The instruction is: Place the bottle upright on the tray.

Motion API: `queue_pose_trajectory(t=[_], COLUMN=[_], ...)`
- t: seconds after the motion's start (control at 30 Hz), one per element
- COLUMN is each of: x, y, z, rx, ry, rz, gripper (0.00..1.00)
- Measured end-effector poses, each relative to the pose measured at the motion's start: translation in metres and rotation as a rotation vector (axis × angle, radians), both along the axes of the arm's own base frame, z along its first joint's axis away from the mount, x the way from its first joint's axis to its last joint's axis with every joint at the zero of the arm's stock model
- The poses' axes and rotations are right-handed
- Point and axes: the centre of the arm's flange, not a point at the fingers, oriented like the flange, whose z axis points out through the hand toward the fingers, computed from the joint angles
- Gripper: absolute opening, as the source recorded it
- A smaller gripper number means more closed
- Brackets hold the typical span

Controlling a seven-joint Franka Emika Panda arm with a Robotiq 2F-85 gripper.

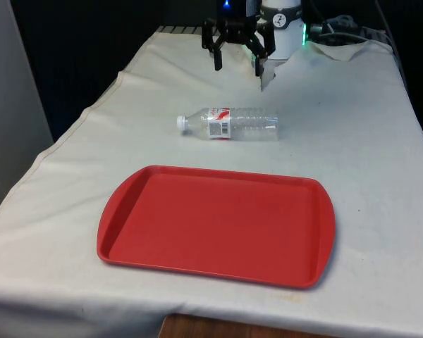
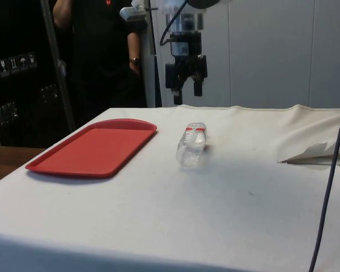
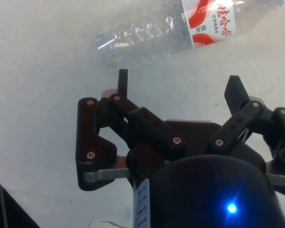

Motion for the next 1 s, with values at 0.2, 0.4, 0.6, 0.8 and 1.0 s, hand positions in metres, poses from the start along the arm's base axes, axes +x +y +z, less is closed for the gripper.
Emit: queue_pose_trajectory(t=[0.2,0.4,0.6,0.8,1.0], x=[0.002,0.002,0.003,0.003,0.003], y=[-0.006,-0.012,-0.018,-0.023,-0.026], z=[-0.005,-0.01,-0.014,-0.018,-0.022], rx=[0.005,0.016,0.029,0.04,0.053], ry=[0.007,0.012,0.017,0.023,0.028], rz=[-0.022,-0.052,-0.084,-0.111,-0.136], gripper=[1.0,1.0,1.0,1.0,1.0])
